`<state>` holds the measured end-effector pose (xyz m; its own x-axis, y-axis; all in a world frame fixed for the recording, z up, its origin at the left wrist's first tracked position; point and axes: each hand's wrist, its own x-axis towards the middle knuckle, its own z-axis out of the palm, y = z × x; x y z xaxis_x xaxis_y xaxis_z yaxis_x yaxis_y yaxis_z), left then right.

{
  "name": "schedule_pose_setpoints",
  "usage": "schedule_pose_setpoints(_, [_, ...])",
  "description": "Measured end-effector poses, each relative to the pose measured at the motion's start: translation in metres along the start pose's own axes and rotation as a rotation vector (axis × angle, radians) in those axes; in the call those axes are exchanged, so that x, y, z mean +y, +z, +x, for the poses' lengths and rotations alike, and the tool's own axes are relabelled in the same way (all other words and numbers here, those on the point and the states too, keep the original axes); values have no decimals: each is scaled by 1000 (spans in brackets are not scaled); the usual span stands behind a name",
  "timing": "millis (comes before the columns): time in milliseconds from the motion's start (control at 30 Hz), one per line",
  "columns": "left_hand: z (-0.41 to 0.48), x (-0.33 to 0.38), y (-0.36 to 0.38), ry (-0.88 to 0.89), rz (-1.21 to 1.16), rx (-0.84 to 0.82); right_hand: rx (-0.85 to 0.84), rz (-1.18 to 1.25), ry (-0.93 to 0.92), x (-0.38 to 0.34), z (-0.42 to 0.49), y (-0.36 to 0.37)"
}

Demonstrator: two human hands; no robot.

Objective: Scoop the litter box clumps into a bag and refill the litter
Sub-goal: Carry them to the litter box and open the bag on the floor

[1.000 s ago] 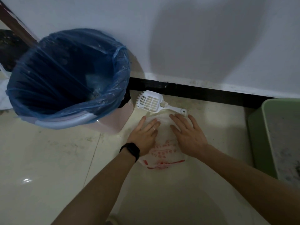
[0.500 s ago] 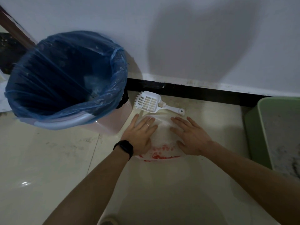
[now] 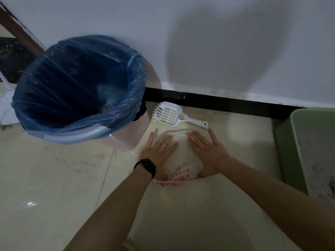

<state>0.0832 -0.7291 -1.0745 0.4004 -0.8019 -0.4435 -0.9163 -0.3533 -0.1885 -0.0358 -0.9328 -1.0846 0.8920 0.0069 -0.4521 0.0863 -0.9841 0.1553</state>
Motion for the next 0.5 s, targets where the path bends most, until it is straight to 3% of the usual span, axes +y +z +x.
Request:
schedule_pose_setpoints(267, [-1, -4, -9, 72, -75, 54, 49, 83, -40, 5, -11, -16])
schedule_pose_setpoints(500, [-4, 4, -21, 26, -99, 2, 32, 109, -7, 14, -25, -30])
